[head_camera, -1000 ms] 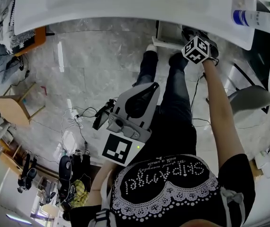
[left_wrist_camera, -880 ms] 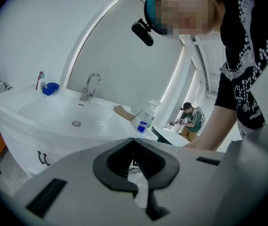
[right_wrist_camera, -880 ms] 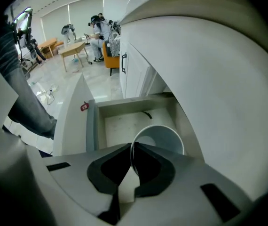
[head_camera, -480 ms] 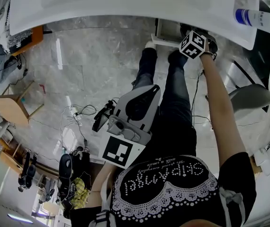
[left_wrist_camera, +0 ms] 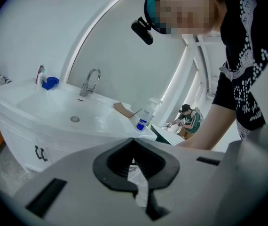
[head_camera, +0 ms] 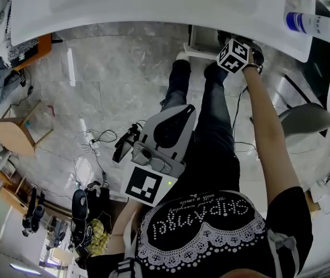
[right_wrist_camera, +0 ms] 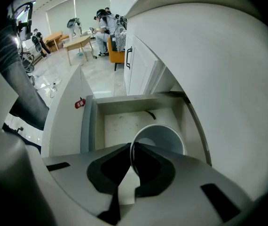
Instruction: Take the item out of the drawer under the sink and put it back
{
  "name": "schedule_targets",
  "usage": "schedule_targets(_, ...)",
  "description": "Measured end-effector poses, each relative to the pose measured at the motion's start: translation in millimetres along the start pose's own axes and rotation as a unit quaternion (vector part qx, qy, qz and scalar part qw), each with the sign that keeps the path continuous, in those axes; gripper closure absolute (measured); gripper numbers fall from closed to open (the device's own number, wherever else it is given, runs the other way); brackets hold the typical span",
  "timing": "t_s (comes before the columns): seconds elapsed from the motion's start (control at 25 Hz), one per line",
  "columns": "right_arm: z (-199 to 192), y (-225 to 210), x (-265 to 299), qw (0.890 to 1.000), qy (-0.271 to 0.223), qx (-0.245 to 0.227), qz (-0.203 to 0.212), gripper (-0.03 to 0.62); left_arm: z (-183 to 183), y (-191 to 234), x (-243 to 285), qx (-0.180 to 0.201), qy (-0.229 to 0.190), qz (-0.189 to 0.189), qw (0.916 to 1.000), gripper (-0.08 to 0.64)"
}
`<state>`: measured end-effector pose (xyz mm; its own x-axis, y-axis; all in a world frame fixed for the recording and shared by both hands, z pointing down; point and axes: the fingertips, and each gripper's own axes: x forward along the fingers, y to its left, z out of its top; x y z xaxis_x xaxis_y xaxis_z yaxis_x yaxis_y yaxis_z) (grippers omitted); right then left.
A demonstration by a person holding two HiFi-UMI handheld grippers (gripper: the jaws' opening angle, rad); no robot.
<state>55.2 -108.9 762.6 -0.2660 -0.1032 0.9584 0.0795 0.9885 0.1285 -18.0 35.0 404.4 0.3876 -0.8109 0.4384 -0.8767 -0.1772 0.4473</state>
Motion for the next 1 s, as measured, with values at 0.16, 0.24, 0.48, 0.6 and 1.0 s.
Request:
schedule_targets(0.16, -3, 2, -1, 1.000, 0.004, 0.005, 0.003, 0.566, 3, 0, 0, 0.000, -0.004, 0.001, 1.0000, 0.557)
schedule_targets(0.24, -5, 4, -1, 1.000, 0.005, 0.008, 0.008, 0.563, 3, 0, 1, 0.001, -0.006, 0.001, 1.0000, 0.557)
schedule_targets(0.48, -2, 4, -5, 1.000, 0.002, 0.018, 0.024, 0.502, 7, 1, 2, 0.001, -0.009, -0.001, 1.0000, 0.555)
schedule_targets(0.6, 0, 2, -9, 1.000, 0.001, 0.015, 0.022, 0.500, 10, 2, 2, 0.000, -0.016, -0.003, 0.9999, 0.557)
schedule_targets(1.0, 16, 0, -49, 0.998, -0.043, 0.045, -0.006, 0.500, 28, -2, 4, 0.013, -0.046, -0.019, 0.9987, 0.557)
